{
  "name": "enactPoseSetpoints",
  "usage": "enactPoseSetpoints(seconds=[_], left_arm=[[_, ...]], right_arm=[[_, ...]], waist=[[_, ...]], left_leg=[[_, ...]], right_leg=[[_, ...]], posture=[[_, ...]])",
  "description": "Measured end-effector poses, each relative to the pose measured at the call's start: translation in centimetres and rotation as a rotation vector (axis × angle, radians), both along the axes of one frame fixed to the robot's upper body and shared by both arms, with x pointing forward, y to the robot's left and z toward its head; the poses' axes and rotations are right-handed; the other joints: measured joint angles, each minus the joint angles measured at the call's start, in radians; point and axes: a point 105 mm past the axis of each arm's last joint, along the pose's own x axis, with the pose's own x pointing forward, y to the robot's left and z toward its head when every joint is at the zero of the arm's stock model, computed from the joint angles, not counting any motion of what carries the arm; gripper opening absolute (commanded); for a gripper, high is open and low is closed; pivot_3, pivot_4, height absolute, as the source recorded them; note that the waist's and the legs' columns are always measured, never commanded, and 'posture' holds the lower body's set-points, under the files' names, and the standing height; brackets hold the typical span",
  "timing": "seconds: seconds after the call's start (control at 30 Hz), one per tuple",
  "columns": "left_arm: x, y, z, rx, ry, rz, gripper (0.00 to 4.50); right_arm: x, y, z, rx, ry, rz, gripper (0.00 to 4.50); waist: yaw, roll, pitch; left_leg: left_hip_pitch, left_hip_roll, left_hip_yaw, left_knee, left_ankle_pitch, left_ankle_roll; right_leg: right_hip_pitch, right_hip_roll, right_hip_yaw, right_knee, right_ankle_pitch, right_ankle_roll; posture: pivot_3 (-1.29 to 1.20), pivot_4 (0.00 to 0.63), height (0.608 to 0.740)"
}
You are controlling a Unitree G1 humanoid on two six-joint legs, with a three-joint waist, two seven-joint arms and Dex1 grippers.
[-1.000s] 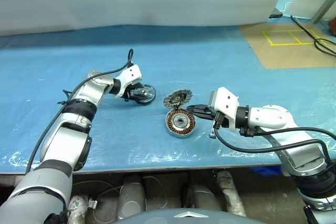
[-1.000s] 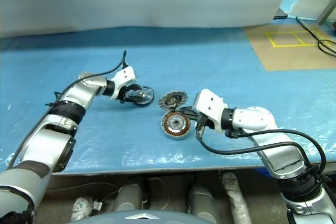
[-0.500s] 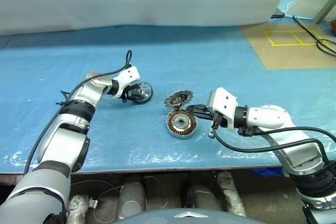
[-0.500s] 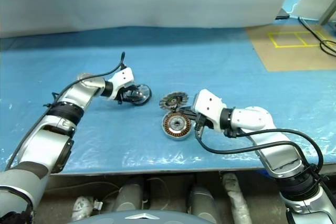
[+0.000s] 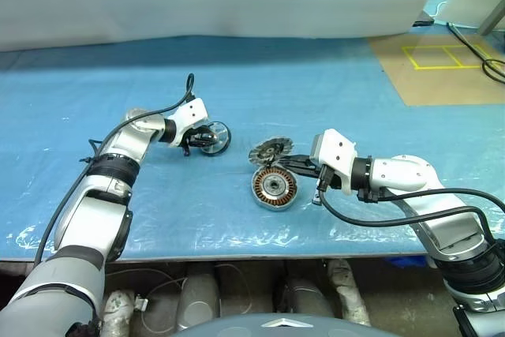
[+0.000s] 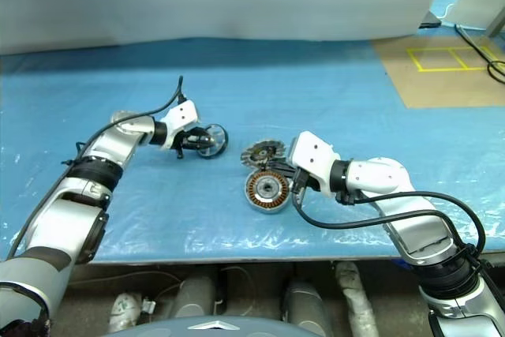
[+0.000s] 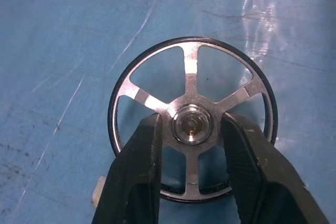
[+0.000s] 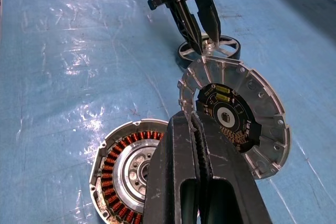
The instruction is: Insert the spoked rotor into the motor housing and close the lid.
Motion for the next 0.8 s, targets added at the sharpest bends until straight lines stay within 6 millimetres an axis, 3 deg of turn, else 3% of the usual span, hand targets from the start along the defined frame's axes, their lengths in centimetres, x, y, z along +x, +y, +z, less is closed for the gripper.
enactPoseSetpoints(seconds=[0.1,0.2,0.27,0.37,0.57,0.7,0.8], left_arm=[[-2.6,-1.3,-0.2,-0.157,0.045,-0.135,1.34],[-7.0,-2.0,-0.2,-0.292,0.133,-0.323,1.34],[-9.2,-0.5,0.0,-0.257,0.156,-0.403,1.34],[-10.7,1.2,0.1,-0.181,0.162,-0.437,1.34],[-11.5,0.9,-0.4,-0.172,0.153,-0.445,1.34],[-11.1,-2.7,0.4,-0.277,0.090,-0.437,1.34],[-11.0,-4.1,0.8,-0.319,0.054,-0.443,1.34]], right_arm=[[0.1,-0.4,0.7,0.041,0.014,-0.012,0.00],[-0.3,-0.9,0.8,0.060,0.052,-0.017,0.00],[-0.7,-1.4,-0.1,0.043,0.088,-0.023,0.00],[-0.9,-1.6,-0.5,0.035,0.103,-0.029,0.00],[-0.8,-1.6,-0.4,0.039,0.101,-0.036,0.00],[-0.8,-1.6,-0.5,0.043,0.103,-0.038,0.00],[-0.9,-1.7,-0.6,0.043,0.110,-0.044,0.00]], waist=[[-0.001,-0.001,0.002],[-0.006,-0.005,0.006],[-0.012,-0.006,0.007],[-0.011,-0.001,0.010],[-0.006,0.000,0.011],[-0.008,0.000,0.011],[-0.014,0.000,0.011]], left_leg=[[-0.003,0.000,0.000,0.000,0.000,0.000],[-0.011,0.002,0.000,0.000,0.000,0.000],[-0.019,0.003,0.000,0.001,0.001,0.000],[-0.018,0.002,0.000,0.002,0.000,0.000],[-0.018,0.001,0.000,0.006,0.000,0.000],[-0.017,0.001,0.001,0.007,0.001,0.000],[-0.016,0.002,0.001,0.007,0.001,0.000]], right_leg=[[-0.002,0.000,0.000,-0.001,0.000,0.000],[-0.013,0.001,-0.001,0.002,0.003,0.003],[-0.021,0.003,-0.001,0.006,0.003,0.004],[-0.021,0.003,-0.001,0.009,0.003,0.004],[-0.019,0.001,0.000,0.008,0.003,0.004],[-0.018,0.000,0.000,0.009,0.001,0.000],[-0.019,0.001,0.000,0.012,0.003,0.004]], posture=[[0.00,0.150,0.740],[0.00,0.150,0.740],[0.00,0.150,0.740],[0.00,0.150,0.740],[0.00,0.150,0.740],[0.00,0.150,0.740],[0.00,0.150,0.740]])
